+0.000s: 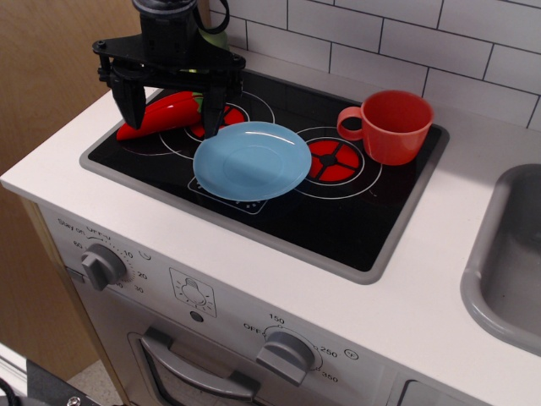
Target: Put cup on plate
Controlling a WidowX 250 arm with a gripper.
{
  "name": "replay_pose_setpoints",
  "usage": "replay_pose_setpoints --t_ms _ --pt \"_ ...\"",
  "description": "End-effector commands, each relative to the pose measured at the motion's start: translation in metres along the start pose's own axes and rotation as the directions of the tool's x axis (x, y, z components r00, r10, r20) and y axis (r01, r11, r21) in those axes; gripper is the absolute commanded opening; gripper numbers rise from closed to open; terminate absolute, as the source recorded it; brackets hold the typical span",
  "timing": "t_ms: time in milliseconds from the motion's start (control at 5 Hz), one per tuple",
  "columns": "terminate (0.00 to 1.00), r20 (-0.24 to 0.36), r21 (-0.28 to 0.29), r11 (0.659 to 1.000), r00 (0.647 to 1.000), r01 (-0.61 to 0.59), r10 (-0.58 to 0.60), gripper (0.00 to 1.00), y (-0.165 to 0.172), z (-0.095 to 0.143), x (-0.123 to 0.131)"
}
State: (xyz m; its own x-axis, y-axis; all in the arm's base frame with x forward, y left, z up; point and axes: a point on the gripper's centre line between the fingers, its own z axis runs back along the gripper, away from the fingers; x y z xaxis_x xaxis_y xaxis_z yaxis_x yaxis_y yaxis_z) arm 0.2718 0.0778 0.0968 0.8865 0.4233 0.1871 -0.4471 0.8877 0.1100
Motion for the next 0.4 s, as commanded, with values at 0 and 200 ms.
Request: replay_pose_setpoints --t_ms 0,200 --pt "0.00 0.000 0.000 1.000 1.000 0.000 0.000 1.00 0.000 0.000 0.000" --pt "0.00 0.024 -0.022 0.969 0.969 0.247 -0.246 1.00 -0.025 0.002 0.011"
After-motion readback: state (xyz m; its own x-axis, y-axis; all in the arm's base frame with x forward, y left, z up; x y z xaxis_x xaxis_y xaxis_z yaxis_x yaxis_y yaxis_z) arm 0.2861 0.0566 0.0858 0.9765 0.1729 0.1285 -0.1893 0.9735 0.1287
